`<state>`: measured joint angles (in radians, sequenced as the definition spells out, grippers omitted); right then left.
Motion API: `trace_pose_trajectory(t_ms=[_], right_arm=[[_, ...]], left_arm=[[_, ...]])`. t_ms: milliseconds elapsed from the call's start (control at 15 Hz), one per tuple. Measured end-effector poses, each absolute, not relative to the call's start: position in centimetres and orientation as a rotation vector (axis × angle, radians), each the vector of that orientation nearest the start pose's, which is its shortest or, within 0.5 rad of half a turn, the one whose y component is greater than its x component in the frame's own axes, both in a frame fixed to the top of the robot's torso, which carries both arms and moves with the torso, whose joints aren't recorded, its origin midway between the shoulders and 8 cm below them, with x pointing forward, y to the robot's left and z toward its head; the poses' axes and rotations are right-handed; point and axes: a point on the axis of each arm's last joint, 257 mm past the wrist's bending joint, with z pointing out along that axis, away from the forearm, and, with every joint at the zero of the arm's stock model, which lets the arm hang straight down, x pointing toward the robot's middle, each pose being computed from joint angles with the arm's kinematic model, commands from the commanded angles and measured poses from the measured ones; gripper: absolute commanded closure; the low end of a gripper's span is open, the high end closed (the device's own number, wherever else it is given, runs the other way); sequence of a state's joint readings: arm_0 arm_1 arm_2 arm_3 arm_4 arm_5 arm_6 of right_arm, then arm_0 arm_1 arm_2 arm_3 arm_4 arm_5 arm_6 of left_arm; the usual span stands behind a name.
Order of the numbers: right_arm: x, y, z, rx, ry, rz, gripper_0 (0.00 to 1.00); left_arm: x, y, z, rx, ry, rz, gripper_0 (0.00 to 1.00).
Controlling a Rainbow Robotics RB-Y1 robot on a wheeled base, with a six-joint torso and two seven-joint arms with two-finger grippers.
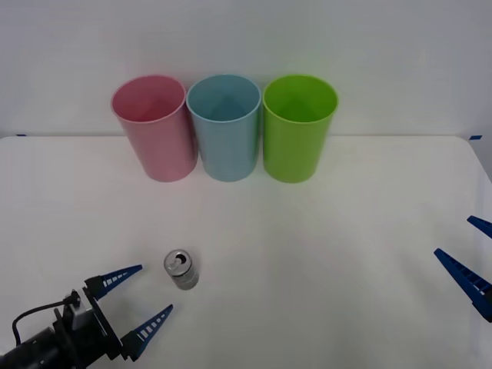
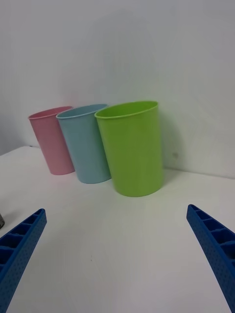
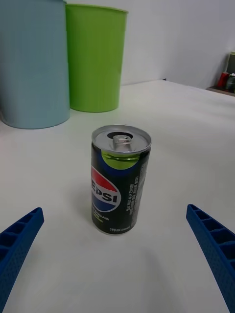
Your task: Grasp the object on the table and drop it into the matching bin: aluminum can to the light blue bin, PET bottle to the pink bin.
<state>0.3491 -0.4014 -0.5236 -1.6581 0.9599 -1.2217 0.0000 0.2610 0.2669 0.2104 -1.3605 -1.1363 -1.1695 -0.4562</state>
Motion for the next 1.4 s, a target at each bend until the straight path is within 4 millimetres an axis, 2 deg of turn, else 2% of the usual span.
trace_pose_trajectory(t_ms=[733,1400], right_arm=[[34.2,-33.0,-16.9,-0.465,1.441,0.567,0.0],[34.2,-33.0,-16.9,-0.465,1.441,0.567,0.0]], left_arm=[[36.6,18.5,-32.9,0.741,1.503,-0.494,0.0],[39.3,16.0,-34.0,0.75,1.503,-0.562,0.0]])
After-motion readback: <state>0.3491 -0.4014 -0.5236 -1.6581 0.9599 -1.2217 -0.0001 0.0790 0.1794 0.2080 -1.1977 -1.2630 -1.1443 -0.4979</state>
